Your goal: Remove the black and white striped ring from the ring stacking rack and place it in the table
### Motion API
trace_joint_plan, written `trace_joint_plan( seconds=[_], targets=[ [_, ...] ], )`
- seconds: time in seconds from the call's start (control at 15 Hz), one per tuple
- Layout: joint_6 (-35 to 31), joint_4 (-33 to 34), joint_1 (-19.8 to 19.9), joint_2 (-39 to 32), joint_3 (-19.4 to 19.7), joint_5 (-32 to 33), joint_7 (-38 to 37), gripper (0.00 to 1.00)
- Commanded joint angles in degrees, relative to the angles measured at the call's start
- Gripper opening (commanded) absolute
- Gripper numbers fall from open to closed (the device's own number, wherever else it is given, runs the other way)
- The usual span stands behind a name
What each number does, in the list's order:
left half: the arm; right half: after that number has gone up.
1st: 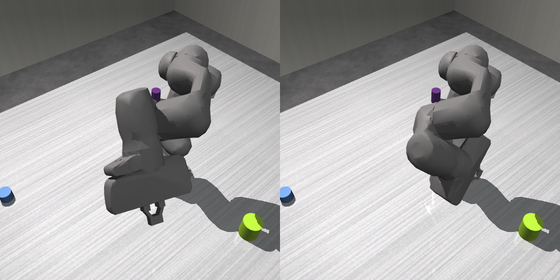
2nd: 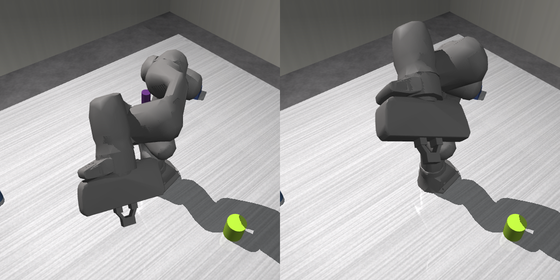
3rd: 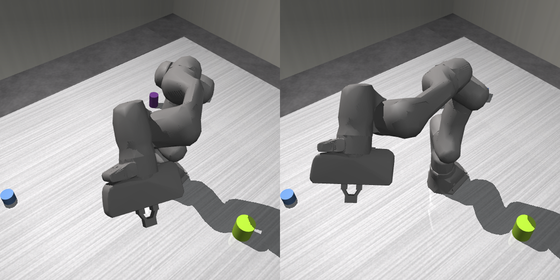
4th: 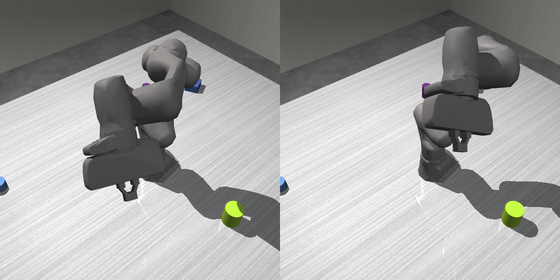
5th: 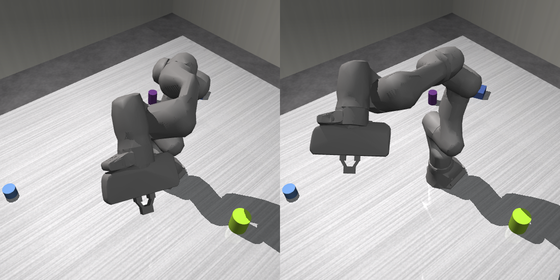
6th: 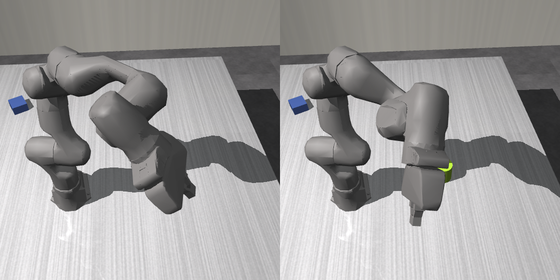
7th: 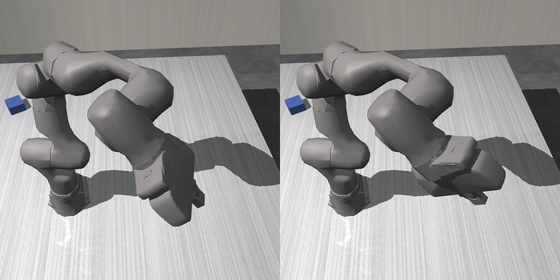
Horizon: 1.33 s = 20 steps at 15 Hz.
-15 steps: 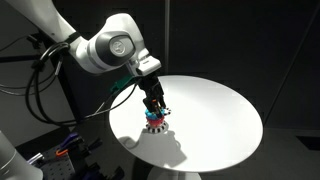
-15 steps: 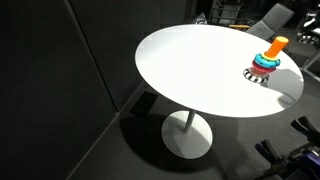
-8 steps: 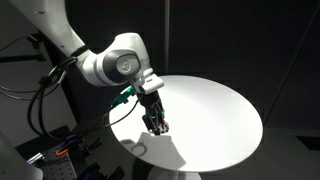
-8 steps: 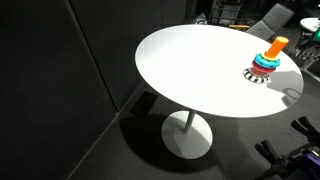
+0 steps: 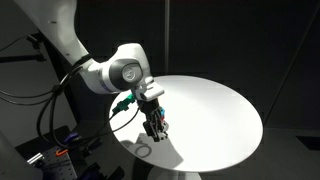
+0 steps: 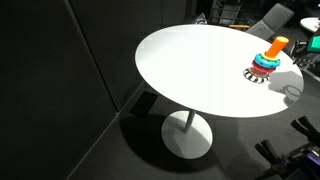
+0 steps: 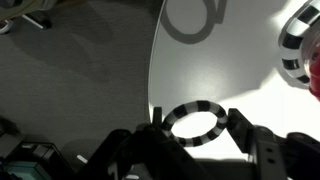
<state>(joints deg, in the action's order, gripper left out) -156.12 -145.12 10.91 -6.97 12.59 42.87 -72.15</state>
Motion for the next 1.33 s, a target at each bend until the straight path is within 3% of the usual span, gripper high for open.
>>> trace_joint_plan(
  seconds=[0.0, 0.53, 1.27],
  targets=[
    [-0.34, 1.23, -1.83, -1.41, 1.36, 1.91, -1.52, 0.97],
    [-0.03, -0.01, -3.01, -0.64, 0.22, -2.94, 4.67, 1.0],
    [5.13, -1.17, -4.47, 2.07, -4.08, -31.54, 39.83, 1.0]
  ],
)
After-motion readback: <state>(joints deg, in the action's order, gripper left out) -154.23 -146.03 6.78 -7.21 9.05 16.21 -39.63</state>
